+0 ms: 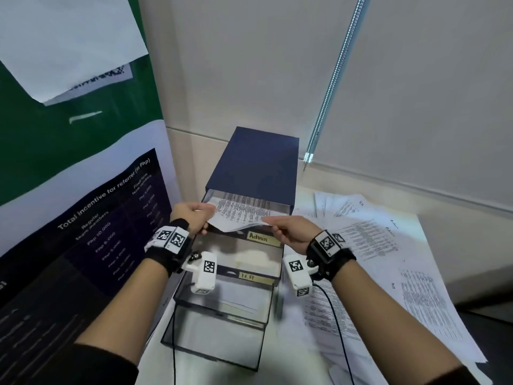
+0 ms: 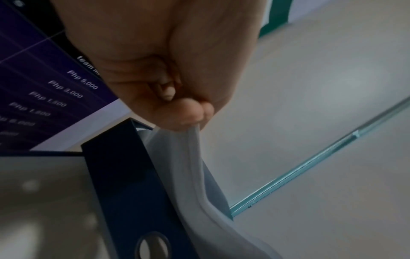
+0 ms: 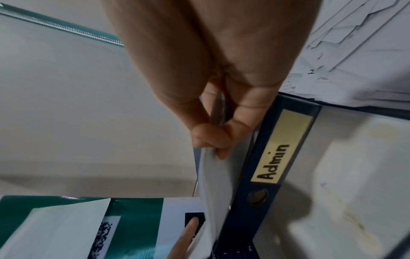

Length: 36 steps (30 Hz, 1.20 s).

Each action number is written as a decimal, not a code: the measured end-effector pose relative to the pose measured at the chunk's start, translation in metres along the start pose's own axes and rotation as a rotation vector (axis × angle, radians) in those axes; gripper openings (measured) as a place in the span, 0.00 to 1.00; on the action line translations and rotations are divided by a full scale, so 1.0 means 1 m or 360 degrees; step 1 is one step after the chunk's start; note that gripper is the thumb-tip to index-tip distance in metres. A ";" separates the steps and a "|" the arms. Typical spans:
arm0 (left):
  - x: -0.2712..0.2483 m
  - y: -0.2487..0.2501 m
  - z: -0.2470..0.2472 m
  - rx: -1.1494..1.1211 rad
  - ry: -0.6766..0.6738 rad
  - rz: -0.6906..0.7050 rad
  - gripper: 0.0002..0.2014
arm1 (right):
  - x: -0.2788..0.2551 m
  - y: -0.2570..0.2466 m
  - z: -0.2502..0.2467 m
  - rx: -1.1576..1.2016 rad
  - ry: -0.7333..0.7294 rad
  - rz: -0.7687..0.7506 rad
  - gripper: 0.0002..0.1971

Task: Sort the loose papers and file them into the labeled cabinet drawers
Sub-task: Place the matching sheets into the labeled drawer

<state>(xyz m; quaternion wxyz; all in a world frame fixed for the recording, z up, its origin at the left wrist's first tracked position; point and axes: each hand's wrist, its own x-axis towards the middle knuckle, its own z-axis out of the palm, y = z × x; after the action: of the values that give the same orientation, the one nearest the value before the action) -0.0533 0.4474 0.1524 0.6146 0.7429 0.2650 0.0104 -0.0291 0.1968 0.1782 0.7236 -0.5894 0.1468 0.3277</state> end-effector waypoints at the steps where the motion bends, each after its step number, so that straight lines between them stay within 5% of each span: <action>1: 0.003 0.003 0.005 0.0014 0.0050 0.0021 0.06 | 0.008 -0.004 0.001 0.0000 -0.0002 0.0008 0.03; 4: 0.012 0.010 0.016 0.0055 0.0136 0.0166 0.08 | 0.031 -0.012 -0.002 -0.0011 0.0045 -0.0029 0.05; 9: 0.019 0.024 0.031 0.0755 0.0188 0.0369 0.12 | 0.046 -0.013 -0.013 -0.0248 -0.0013 -0.0089 0.06; 13: 0.006 0.047 0.059 0.1039 0.0194 0.0823 0.06 | 0.018 -0.017 -0.051 -0.0231 -0.0183 -0.0164 0.15; 15: -0.006 0.060 0.087 0.0815 -0.0015 0.0966 0.06 | 0.004 -0.009 -0.089 -0.0232 -0.0190 -0.0150 0.13; 18: -0.028 0.075 0.148 0.0466 -0.0453 0.1047 0.05 | -0.004 0.012 -0.158 -0.0145 0.0112 -0.0096 0.13; 22: -0.033 0.056 0.246 0.0268 -0.0919 0.0760 0.10 | 0.007 0.059 -0.260 -0.0031 0.0656 0.0029 0.14; 28: 0.013 -0.024 0.371 0.0585 -0.0875 0.0116 0.28 | 0.036 0.125 -0.357 -0.0196 0.0979 0.0296 0.24; 33: 0.073 -0.053 0.447 0.0985 -0.0697 0.0085 0.33 | 0.059 0.147 -0.379 -0.0860 0.0809 0.0205 0.32; 36: 0.095 -0.047 0.485 0.1284 -0.0683 0.0354 0.30 | 0.069 0.154 -0.391 -0.0851 0.0898 0.0155 0.24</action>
<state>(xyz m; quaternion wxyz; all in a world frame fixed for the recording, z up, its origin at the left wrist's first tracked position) 0.1760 0.0506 -0.0389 0.3129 0.9317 0.0337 -0.1815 -0.0092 -0.1394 -0.0820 0.4594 -0.8164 0.2773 0.2136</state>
